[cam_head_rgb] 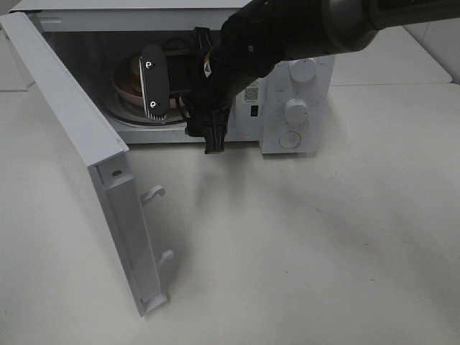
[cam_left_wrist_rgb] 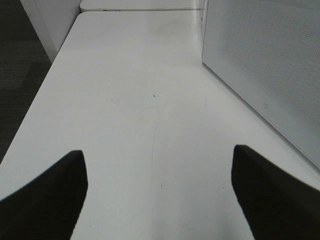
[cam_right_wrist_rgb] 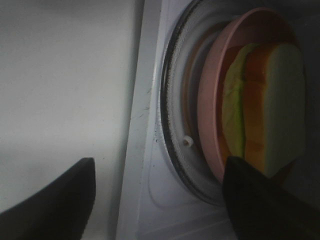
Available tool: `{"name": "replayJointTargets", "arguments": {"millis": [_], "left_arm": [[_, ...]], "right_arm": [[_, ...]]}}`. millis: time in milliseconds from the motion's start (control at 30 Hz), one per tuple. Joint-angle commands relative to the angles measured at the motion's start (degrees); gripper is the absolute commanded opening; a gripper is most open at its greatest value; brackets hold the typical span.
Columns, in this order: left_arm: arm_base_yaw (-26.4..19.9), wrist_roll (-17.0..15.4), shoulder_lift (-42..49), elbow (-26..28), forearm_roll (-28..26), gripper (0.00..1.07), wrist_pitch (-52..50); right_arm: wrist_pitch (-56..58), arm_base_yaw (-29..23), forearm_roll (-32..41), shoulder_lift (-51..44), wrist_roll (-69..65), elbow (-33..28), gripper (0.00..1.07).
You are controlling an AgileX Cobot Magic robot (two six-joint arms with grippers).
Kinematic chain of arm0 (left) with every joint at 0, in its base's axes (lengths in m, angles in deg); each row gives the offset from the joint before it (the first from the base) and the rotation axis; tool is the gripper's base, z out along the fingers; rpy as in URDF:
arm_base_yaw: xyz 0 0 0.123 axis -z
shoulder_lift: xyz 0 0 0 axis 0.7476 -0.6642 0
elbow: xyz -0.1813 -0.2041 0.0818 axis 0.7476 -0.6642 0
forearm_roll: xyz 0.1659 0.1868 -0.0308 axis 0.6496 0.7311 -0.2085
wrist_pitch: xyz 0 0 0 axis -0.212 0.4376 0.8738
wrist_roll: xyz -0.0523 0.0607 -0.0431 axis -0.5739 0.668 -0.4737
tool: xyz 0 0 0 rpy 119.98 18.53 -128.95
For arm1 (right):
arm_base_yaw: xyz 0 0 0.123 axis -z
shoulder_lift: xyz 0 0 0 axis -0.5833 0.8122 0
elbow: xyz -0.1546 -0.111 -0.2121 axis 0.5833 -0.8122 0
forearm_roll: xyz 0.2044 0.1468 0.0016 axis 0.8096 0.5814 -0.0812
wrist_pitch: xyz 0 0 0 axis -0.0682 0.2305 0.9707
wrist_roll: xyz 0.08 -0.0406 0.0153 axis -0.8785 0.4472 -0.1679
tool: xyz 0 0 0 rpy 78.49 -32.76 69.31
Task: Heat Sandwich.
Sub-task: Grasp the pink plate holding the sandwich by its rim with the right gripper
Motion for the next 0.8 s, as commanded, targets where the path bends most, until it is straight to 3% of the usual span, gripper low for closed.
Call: {"name": "replayJointTargets", "arguments": {"millis": [33,400,800], "left_arm": [[0.0,0.06,0.29,0.29,-0.06,0.74,-0.29],[0.0,0.06,0.29,0.29,-0.06,0.74,-0.29],[0.0,0.06,0.29,0.29,-0.06,0.74,-0.29]], "right_arm": [[0.97,-0.11,0.17,1.72,0.63,2.81,0.69],[1.15,-0.06,0.46,7.28,-4.18,9.68,0.66],[-1.55,0.06,2.46,8.37,-4.35,9.85,0.66]]}}
